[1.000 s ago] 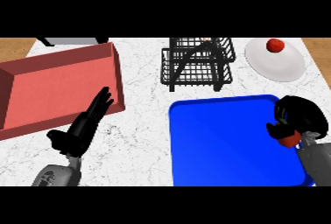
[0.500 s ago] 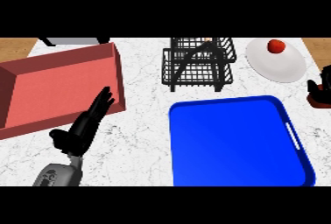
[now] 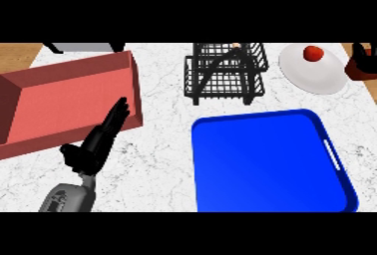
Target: Pick the bell pepper from the tray and place it in the tiered basket
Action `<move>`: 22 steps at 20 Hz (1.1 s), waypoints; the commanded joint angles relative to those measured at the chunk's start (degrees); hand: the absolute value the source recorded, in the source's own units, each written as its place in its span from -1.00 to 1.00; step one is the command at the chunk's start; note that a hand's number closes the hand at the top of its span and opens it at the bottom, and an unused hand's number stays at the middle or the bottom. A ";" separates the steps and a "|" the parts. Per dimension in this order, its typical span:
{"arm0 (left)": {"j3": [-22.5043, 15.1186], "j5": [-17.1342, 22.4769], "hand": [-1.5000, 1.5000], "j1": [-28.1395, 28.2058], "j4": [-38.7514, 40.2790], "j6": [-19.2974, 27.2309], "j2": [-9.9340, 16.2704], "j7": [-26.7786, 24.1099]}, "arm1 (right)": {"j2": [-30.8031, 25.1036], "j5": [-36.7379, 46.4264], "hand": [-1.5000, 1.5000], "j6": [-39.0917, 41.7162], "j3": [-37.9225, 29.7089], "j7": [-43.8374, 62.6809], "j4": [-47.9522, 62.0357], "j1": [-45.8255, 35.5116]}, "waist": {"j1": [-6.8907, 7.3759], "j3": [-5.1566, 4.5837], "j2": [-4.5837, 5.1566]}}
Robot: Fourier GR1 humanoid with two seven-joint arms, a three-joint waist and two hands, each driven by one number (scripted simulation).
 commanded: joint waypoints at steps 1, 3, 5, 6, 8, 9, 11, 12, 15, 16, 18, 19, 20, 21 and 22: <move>0.31 -1.23 0.00 1.65 4.74 -0.80 0.08 -3.54 | 0.41 -1.83 1.00 2.58 -1.00 5.90 3.18 -10.42 | 0.35 -0.23 0.34; -0.01 -1.33 0.00 0.87 1.89 -0.38 0.24 -0.39 | 3.86 -1.04 1.00 1.81 0.95 12.56 3.05 -14.84 | 0.56 -0.23 0.28; -1.11 -1.26 0.00 2.08 -0.97 -0.18 -0.62 1.35 | 4.38 -1.57 1.00 3.59 1.46 16.10 2.48 -18.55 | 0.49 -0.22 0.13; -0.59 -2.08 0.00 -2.87 5.34 1.29 -2.72 0.35 | 7.04 0.72 1.00 0.32 3.02 15.88 6.43 -21.07 | 0.64 -0.24 0.58; 0.67 0.39 0.00 0.86 0.41 -1.92 0.38 1.93 | 9.07 0.90 1.00 0.59 3.88 19.37 6.70 -23.88 | 0.90 -0.22 0.27; -0.59 -2.70 0.00 0.46 4.83 -0.30 -1.22 -2.25 | 9.09 0.44 1.00 0.38 2.85 19.31 9.13 -25.66 | 0.57 -0.23 0.43; -1.96 -2.24 0.00 2.66 -0.33 -0.37 -1.53 0.44 | 11.80 2.76 1.00 -3.77 3.53 18.43 15.38 -28.68 | 1.86 -0.20 0.65; 1.01 -0.63 0.00 -1.53 4.12 -1.75 -0.55 -0.57 | 12.65 1.86 1.00 -3.04 3.01 20.72 15.99 -32.34 | 1.23 -0.24 0.69; 1.26 0.32 0.00 -1.63 0.77 -2.47 0.28 2.95 | 15.81 5.13 1.00 -6.25 5.49 16.57 22.09 -32.60 | 1.87 -0.20 0.87; 1.29 -0.46 0.00 -1.43 2.45 -1.70 -0.37 1.88 | 15.84 4.47 1.00 -3.51 5.65 18.26 22.09 -34.48 | 1.14 -0.21 0.64; -1.12 -2.32 0.00 -0.25 0.58 -1.04 -1.46 1.72 | 18.42 5.71 1.00 -6.40 5.94 18.29 25.77 -36.75 | 1.66 -0.21 0.76; 0.58 -1.81 0.00 -0.91 3.15 -2.27 -0.15 -0.53 | 17.62 6.11 1.00 -6.52 5.73 14.74 28.63 -36.43 | 1.78 -0.22 1.02; 1.43 -1.33 0.00 -1.54 2.94 -0.99 -1.01 0.86 | 19.10 6.09 1.00 -6.95 5.96 15.26 28.42 -35.96 | 1.20 -0.21 0.75; 0.14 -1.92 0.00 0.58 1.58 -1.70 -0.92 -0.39 | 19.55 7.22 1.00 -8.84 6.14 14.43 31.07 -37.24 | 1.96 -0.21 0.95; 0.79 -0.91 0.00 -1.51 2.66 -2.09 -1.27 1.43 | 20.86 7.45 1.00 -9.45 6.42 14.54 31.65 -37.10 | 1.54 -0.21 0.88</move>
